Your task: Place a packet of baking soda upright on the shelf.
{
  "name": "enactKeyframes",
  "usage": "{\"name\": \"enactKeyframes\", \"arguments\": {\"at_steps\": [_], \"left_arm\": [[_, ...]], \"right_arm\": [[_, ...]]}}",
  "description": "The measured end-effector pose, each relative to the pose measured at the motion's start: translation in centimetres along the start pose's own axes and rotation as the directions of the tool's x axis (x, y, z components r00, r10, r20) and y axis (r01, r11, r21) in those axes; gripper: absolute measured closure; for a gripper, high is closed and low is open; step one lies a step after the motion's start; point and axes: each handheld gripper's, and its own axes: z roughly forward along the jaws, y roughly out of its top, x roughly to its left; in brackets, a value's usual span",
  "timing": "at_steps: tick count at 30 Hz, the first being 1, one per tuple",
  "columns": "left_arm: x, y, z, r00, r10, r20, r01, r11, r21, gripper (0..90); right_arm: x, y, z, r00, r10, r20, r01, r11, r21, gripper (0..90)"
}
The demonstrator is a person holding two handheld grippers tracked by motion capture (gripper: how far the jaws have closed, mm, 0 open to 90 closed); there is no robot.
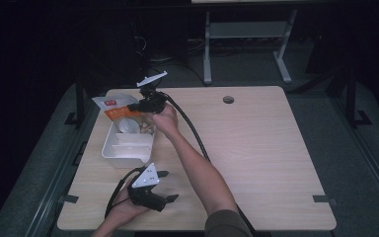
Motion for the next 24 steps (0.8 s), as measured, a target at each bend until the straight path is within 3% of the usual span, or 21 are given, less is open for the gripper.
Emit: {"name": "enactKeyframes", "arguments": {"at_steps": [16, 24], "left_arm": [[0.0, 0.0, 0.1, 1.0000, 0.004, 0.000, -0.004, 1.0000, 0.006, 17.6], [0.1, 0.0, 0.0, 1.0000, 0.004, -0.004, -0.004, 1.0000, 0.006, 17.6]], "right_arm": [[-0.3, -1.7, -0.4, 0.9999, -0.014, 0.006, 0.013, 0.996, 0.090, 82.3], [-0.3, -2.6, 0.1, 0.9996, -0.023, 0.013, 0.021, 0.990, 0.139, 88.0]]}}
